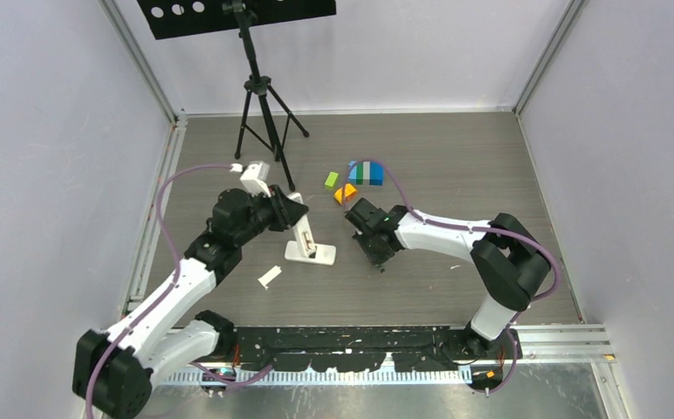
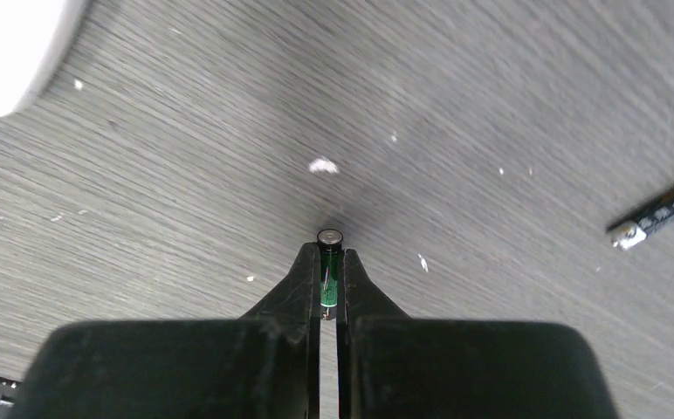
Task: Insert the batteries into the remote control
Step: Adjust the battery at the center of the board.
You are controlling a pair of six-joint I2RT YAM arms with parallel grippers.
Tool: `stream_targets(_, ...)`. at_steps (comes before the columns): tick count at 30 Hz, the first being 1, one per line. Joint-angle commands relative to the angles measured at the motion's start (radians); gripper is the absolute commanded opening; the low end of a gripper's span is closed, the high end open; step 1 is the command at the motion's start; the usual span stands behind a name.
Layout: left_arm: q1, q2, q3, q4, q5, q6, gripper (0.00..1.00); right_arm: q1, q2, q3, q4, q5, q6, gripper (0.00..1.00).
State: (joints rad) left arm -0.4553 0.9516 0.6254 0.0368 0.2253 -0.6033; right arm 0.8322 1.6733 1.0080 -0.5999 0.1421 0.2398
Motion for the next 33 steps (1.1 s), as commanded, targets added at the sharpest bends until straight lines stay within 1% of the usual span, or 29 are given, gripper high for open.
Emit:
stream_targets(1, 0.003, -0.118, 0.046, -0.235, -0.349, 0.027, 0.0, 0.037, 0.041, 0.082, -0.012, 0.072, -0.15, 0.0)
stream_targets(4, 0.003, -0.169, 0.034, -0.257, -0.368, 0.025, 0.0, 0.044, 0.064, 0.107, -0.038, 0.074, -0.172, 0.01)
stream_targets(6, 0.003, -0.185, 0.03, -0.261, -0.369, 0.029, 0.0, 0.047, 0.067, 0.11, -0.045, 0.066, -0.184, 0.04)
stream_targets(12, 0.004, -0.164, 0.055, -0.27, -0.353, 0.048, 0.0, 0.05, 0.09, 0.144, -0.097, 0.065, -0.172, 0.22)
stream_targets(16, 0.004, -0.148, 0.072, -0.262, -0.305, 0.059, 0.0, 0.05, 0.04, 0.144, -0.09, 0.07, -0.134, 0.45)
stream_targets(18, 0.004, -0.137, 0.079, -0.261, -0.25, 0.079, 0.0, 0.05, 0.0, 0.148, -0.083, 0.081, -0.096, 0.49)
stream_targets(20, 0.004, -0.128, 0.085, -0.27, -0.205, 0.086, 0.0, 0.05, -0.034, 0.154, -0.079, 0.091, -0.039, 0.5)
stream_targets(21, 0.004, -0.125, 0.085, -0.274, -0.185, 0.086, 0.0, 0.049, -0.047, 0.16, -0.08, 0.099, -0.002, 0.5)
stream_targets(25, 0.004, -0.126, 0.083, -0.301, -0.167, 0.082, 0.0, 0.048, -0.084, 0.18, -0.091, 0.135, 0.248, 0.5)
stream_targets(29, 0.004, -0.153, 0.07, -0.312, -0.153, 0.078, 0.0, 0.016, -0.116, 0.146, -0.113, 0.195, 0.607, 0.47)
stream_targets(32, 0.004, -0.188, 0.047, -0.291, -0.144, 0.073, 0.0, -0.053, -0.148, 0.063, -0.102, 0.189, 0.88, 0.45)
stream_targets(33, 0.004, -0.198, 0.044, -0.291, -0.144, 0.07, 0.0, -0.097, -0.162, 0.034, -0.096, 0.173, 0.96, 0.44)
